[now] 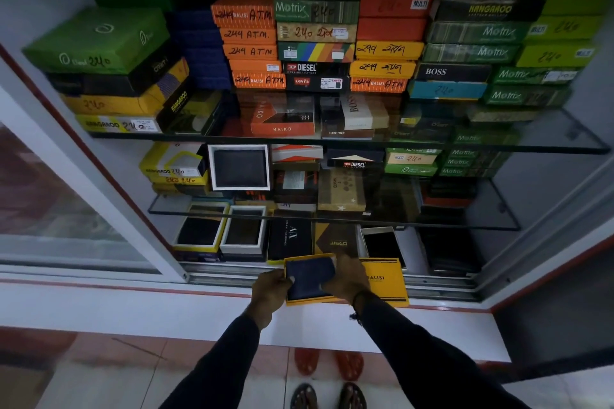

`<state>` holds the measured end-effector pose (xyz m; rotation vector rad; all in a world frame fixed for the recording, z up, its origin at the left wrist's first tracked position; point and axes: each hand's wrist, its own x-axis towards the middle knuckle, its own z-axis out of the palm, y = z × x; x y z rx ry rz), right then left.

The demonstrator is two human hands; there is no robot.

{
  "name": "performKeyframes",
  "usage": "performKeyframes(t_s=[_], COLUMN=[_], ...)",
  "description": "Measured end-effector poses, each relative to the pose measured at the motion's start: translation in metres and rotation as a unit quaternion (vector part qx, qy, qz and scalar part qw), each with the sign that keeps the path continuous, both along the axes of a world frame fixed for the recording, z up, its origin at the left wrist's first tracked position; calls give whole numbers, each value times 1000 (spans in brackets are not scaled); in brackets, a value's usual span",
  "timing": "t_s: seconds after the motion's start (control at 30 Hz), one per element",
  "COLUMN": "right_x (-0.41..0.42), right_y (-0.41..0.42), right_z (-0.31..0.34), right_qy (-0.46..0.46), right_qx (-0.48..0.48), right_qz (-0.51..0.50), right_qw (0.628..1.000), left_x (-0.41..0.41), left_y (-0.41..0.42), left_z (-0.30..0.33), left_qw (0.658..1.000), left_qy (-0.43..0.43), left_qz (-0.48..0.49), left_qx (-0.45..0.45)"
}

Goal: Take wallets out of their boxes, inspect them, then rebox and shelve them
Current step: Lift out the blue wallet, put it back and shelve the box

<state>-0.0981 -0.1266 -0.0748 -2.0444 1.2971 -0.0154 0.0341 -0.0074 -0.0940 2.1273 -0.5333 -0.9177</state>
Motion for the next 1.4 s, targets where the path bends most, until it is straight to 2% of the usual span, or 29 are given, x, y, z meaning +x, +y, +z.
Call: performKeyframes(t_s=[0.1,0.17,0.4,0.53,0.6,0.77,0.9,0.97,1.03,1.13,1.23,1.3,1.37,1.4], right_x=[0,-5,-23,-25,-17,13,31,32,26,1,-39,-67,-92,-102], right_y=[1,3,1,-19,-35,-77,-104,-112,-114,-108,-83,-59,-40,-36], right_z=[5,9,67,108,125,156,153,146,141,132,111,91,66,50], right_qy=[-61,-101,-250,-313,-333,-350,-276,-270,-283,-296,-293,-300,-283,-266], right_qx=[13,-2,-73,-123,-120,-116,-49,-32,-21,-41,-162,-259,-279,-258], right_qz=[-72,-95,-171,-199,-216,-240,-223,-205,-210,-230,-224,-234,-240,-254], right_qw=[995,990,950,920,910,898,933,940,936,926,915,888,886,893], left_x=[12,10,0,-4,0,18,30,35,36,20,-22,-52,-78,-89], left_y=[13,23,22,-8,-30,-93,-126,-133,-131,-111,-79,-64,-61,-65], left_z=[-2,20,94,133,145,164,163,156,150,137,113,88,63,52], left_qw=[998,994,965,937,928,924,944,952,952,929,881,869,865,856], left_qy=[10,4,-153,-210,-229,-286,-290,-280,-279,-325,-395,-409,-397,-396], left_qz=[19,37,-18,-41,-52,-39,-57,-61,-45,15,39,-41,-196,-275], left_qx=[-51,-100,-213,-275,-289,-250,-148,-105,-117,-175,-256,-276,-234,-189])
